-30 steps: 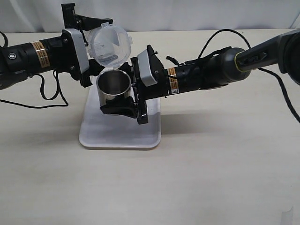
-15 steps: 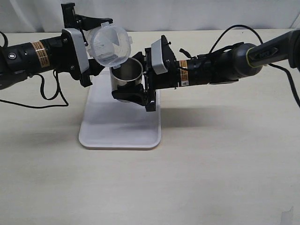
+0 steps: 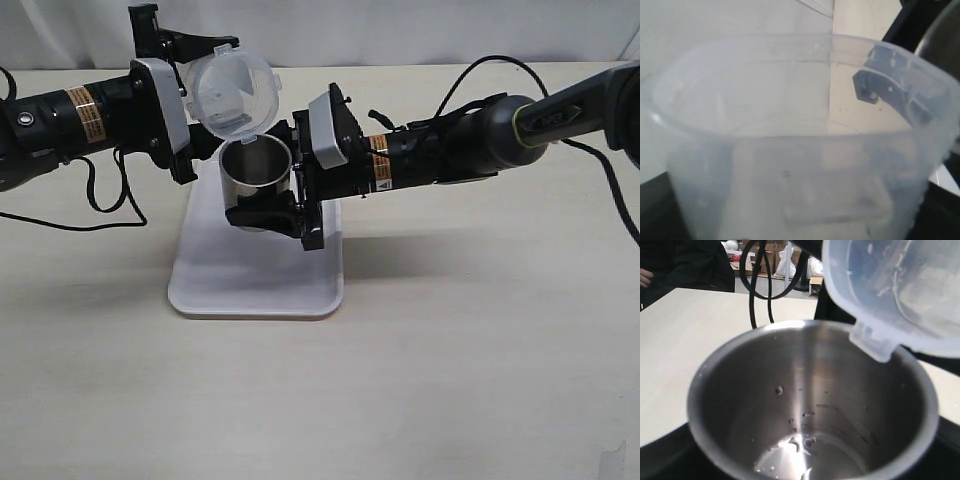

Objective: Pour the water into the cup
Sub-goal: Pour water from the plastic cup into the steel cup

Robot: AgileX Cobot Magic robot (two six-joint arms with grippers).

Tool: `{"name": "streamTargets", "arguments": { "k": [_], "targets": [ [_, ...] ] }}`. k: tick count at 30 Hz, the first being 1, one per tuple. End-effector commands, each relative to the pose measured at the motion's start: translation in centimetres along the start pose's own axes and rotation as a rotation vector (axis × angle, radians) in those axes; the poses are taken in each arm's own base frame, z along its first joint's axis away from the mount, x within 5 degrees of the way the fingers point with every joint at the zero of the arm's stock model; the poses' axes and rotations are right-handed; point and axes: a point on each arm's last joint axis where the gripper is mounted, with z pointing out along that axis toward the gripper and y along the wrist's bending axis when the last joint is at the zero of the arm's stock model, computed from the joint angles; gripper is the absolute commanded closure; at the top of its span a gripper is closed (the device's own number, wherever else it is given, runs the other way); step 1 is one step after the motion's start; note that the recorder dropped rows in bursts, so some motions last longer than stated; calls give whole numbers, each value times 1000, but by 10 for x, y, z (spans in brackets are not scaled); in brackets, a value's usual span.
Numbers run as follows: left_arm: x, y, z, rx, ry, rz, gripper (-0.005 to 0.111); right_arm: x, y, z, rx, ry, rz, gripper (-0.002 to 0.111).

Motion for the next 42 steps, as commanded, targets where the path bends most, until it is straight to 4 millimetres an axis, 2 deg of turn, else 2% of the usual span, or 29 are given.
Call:
{"name": "streamTargets", "arguments": {
  "k": [1,7,42],
  "targets": [
    [-1,7,1,-40,-5,0,107,-5,-1,0,-7,-23,-5,104],
    [3,3,1,0,32,64,107,-5,-1,-1,-3,-25,-4,104],
    [-1,6,1,-37,-3,265,107,-5,-1,-1,-3,-25,-4,104]
  ]
}}
